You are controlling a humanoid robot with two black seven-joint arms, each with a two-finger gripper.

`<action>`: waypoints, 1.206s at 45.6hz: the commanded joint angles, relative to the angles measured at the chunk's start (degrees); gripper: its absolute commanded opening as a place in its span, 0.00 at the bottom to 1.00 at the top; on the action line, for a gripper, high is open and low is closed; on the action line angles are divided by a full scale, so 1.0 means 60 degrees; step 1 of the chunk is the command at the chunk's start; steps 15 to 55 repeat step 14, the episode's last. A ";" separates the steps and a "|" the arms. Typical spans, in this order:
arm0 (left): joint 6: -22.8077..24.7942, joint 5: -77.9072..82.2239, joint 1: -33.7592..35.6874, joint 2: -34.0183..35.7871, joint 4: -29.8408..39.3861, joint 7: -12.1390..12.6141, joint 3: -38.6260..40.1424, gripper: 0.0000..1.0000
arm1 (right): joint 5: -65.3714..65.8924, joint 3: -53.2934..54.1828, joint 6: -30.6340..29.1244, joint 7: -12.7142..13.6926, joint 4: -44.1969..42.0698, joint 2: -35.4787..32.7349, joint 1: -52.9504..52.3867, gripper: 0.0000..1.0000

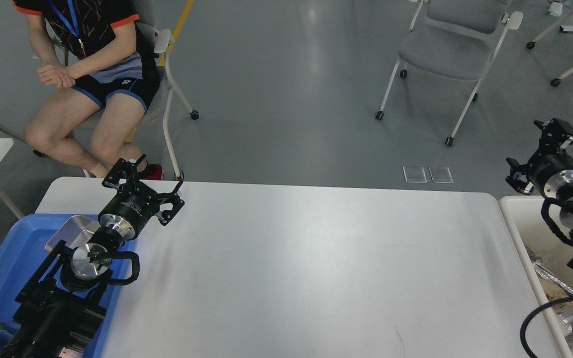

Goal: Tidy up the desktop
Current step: 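Drop the foil tray with its contents into the white bin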

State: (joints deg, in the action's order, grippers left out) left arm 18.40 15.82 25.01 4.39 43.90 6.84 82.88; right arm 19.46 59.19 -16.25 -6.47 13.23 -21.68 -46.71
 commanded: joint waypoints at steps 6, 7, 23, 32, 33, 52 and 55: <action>-0.0049 0.0000 -0.0022 0.0001 0.0007 -0.0012 0.0014 0.97 | -0.0050 0.1898 -0.0396 -0.0270 0.1398 0.1195 0.0329 1.00; -0.0049 0.0000 -0.0022 0.0001 0.0007 -0.0012 0.0014 0.97 | -0.0050 0.1898 -0.0397 -0.0270 0.1398 0.1268 0.0329 1.00; -0.0063 0.0000 -0.0008 0.0001 0.0007 -0.0026 0.0014 0.97 | -0.0050 0.1898 -0.0411 -0.0270 0.1441 0.1386 0.0592 1.00; -0.0063 0.0000 -0.0008 0.0001 0.0007 -0.0026 0.0014 0.97 | -0.0050 0.1898 -0.0411 -0.0270 0.1441 0.1386 0.0592 1.00; -0.0063 0.0000 -0.0008 0.0001 0.0007 -0.0026 0.0014 0.97 | -0.0050 0.1898 -0.0411 -0.0270 0.1441 0.1386 0.0592 1.00; -0.0063 0.0000 -0.0008 0.0001 0.0007 -0.0026 0.0014 0.97 | -0.0050 0.1898 -0.0411 -0.0270 0.1441 0.1386 0.0592 1.00; -0.0063 0.0000 -0.0008 0.0001 0.0007 -0.0026 0.0014 0.97 | -0.0050 0.1898 -0.0411 -0.0270 0.1441 0.1386 0.0592 1.00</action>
